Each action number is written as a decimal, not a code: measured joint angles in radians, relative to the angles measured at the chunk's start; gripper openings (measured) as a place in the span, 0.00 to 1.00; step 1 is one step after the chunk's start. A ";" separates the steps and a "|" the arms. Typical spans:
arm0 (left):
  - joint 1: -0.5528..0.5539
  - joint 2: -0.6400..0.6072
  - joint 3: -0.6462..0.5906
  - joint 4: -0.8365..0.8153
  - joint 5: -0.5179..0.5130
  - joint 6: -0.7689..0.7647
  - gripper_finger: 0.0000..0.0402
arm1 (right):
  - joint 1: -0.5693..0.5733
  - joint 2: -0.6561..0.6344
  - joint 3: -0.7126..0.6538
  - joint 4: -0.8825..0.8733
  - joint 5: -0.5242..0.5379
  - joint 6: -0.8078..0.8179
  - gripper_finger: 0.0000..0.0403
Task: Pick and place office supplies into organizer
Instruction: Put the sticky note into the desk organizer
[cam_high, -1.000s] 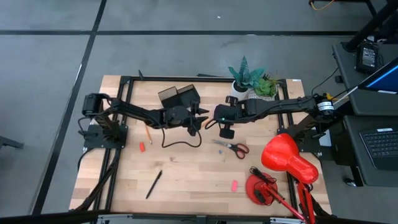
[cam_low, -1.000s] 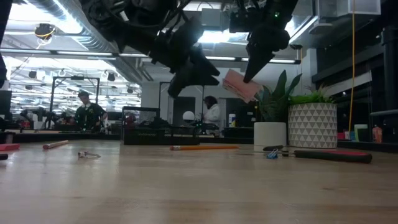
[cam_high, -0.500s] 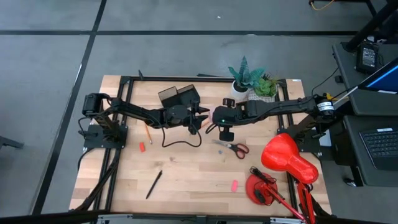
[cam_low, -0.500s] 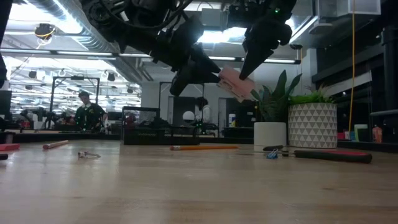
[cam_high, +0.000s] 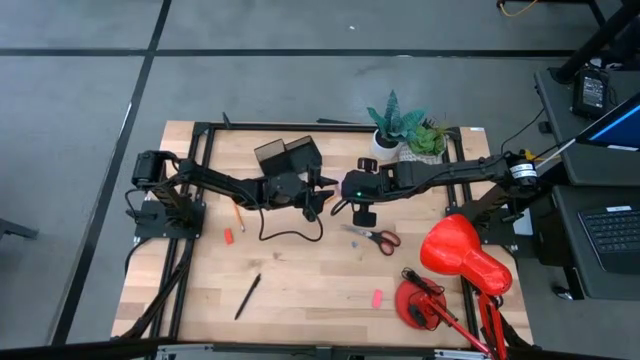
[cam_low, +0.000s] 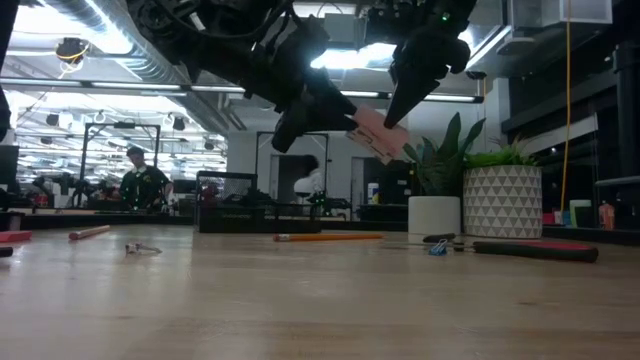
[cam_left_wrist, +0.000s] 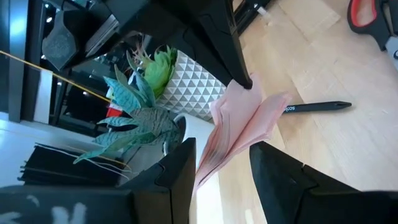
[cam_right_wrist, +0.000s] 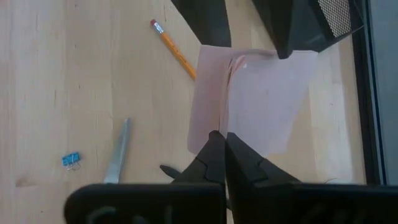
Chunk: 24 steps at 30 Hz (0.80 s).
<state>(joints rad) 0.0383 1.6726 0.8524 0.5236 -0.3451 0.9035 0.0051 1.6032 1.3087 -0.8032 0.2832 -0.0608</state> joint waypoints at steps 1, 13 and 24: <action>0.000 0.000 0.000 0.000 0.002 0.000 0.36 | 0.000 0.000 0.000 0.000 0.000 0.000 0.00; 0.007 -0.001 0.000 0.008 0.120 0.000 0.36 | 0.000 0.000 0.000 0.000 0.000 -0.001 0.00; 0.015 -0.002 0.010 0.013 0.161 0.009 0.36 | 0.000 0.000 0.000 0.000 0.000 -0.008 0.00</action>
<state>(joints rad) 0.0537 1.6711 0.8627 0.5368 -0.1841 0.9123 0.0051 1.6032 1.3087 -0.8036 0.2834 -0.0689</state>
